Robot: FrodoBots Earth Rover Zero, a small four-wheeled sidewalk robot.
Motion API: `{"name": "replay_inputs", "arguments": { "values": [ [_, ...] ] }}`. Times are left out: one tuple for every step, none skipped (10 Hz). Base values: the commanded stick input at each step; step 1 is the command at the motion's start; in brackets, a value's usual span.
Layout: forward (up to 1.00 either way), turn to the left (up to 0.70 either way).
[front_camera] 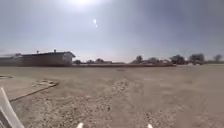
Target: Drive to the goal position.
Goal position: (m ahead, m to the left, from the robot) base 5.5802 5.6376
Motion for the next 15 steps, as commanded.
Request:
{"name": "replay_inputs", "arguments": {
  "values": [
    [0.70,0.00],
    [0.70,0.00],
    [0.70,0.00],
    [0.70,0.00],
    [0.70,0.00],
    [0.70,0.00],
    [0.70,0.00],
    [0.70,0.00],
    [0.70,0.00],
    [0.70,0.00],
    [0.00,0.00],
    [0.00,0.00],
    [0.00,0.00],
    [0.00,0.00],
    [0.00,0.00]
  ]
}}
